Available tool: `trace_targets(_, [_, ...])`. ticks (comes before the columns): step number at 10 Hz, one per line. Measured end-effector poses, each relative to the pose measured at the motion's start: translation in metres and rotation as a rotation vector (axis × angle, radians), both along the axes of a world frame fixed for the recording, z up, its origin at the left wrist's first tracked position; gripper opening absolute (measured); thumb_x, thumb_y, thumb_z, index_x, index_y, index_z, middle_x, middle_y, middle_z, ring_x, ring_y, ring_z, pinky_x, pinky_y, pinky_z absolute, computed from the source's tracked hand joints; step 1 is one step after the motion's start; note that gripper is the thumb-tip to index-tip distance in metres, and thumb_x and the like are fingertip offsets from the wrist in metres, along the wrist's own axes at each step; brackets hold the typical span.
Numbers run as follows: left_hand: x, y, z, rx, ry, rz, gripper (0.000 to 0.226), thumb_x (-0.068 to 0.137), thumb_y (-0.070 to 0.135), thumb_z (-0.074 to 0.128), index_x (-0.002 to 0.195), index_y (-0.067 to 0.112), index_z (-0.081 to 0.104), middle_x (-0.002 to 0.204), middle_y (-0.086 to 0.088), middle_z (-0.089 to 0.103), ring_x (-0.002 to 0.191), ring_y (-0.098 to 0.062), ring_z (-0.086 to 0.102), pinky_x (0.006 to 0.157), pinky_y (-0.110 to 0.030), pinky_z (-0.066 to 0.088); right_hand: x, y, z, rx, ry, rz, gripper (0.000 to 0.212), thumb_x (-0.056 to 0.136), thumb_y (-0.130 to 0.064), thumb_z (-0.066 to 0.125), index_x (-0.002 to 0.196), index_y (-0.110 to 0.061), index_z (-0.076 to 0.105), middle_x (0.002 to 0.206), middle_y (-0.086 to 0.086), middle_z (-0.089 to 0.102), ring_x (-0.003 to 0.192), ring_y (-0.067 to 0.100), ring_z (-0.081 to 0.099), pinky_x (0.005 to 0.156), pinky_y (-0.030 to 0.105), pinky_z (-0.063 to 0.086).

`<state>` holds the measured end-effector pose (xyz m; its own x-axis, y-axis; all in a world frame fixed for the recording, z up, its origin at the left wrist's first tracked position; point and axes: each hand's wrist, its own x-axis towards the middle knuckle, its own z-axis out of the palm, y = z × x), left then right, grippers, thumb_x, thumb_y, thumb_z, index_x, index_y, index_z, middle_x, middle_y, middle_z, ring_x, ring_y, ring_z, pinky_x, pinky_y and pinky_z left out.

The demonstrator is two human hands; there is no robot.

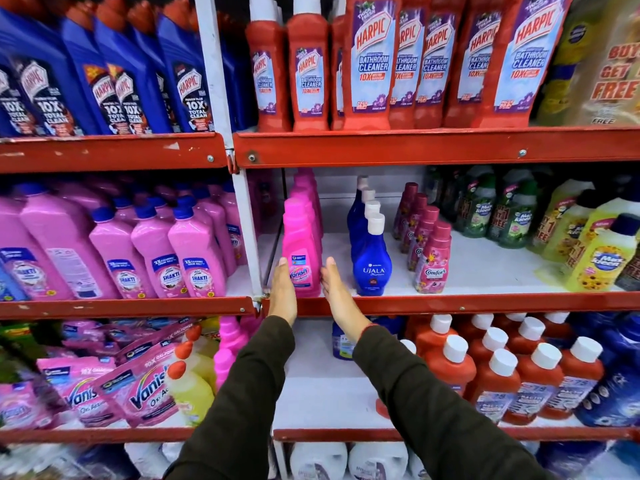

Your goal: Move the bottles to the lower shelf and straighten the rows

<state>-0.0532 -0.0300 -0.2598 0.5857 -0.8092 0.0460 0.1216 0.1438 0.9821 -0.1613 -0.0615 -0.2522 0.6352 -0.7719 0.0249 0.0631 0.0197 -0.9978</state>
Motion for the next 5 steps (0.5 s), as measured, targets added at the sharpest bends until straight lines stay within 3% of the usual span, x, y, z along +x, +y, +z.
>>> trace_targets(2, [0.0032, 0.0005, -0.004, 0.074, -0.099, -0.001, 0.063, 0.108, 0.051, 0.023, 0.157, 0.014, 0.034, 0.157, -0.012, 0.045, 0.147, -0.025, 0.042, 0.125, -0.047, 0.029, 0.0009, -0.0011, -0.0026, 0.026, 0.043, -0.023, 0.07, 0.102, -0.061, 0.018, 0.157, -0.018, 0.029, 0.126, -0.013, 0.046, 0.076, -0.033, 0.055, 0.063, -0.007, 0.042])
trace_targets(3, [0.0024, 0.0014, -0.0039, 0.088, -0.123, -0.002, 0.065, 0.107, 0.053, 0.023, 0.158, 0.014, 0.031, 0.16, -0.012, 0.041, 0.149, -0.025, 0.038, 0.126, -0.048, 0.026, 0.0008, -0.0004, -0.0023, 0.005, 0.035, -0.051, 0.071, 0.102, -0.061, 0.021, 0.155, -0.015, 0.033, 0.112, -0.023, 0.053, 0.072, -0.033, 0.057, 0.06, -0.007, 0.042])
trace_targets(4, [0.0059, 0.0009, -0.0032, 0.094, -0.126, -0.015, 0.067, 0.106, 0.054, 0.023, 0.159, 0.013, 0.028, 0.162, -0.012, 0.038, 0.151, -0.026, 0.035, 0.126, -0.049, 0.025, 0.0031, -0.0021, -0.0034, 0.018, 0.053, -0.054, 0.071, 0.101, -0.063, 0.022, 0.155, -0.018, 0.035, 0.119, -0.018, 0.052, 0.076, -0.03, 0.058, 0.069, -0.003, 0.042])
trace_targets(5, [-0.0007, 0.0063, 0.0004, 0.065, -0.134, -0.01, 0.065, 0.107, 0.051, 0.027, 0.161, 0.014, 0.025, 0.165, -0.012, 0.033, 0.152, -0.026, 0.032, 0.127, -0.048, 0.024, -0.0042, 0.005, 0.0028, -0.006, 0.043, -0.102, 0.063, 0.103, -0.058, 0.028, 0.153, -0.02, 0.039, 0.136, -0.011, 0.054, 0.1, -0.017, 0.059, 0.09, 0.01, 0.042])
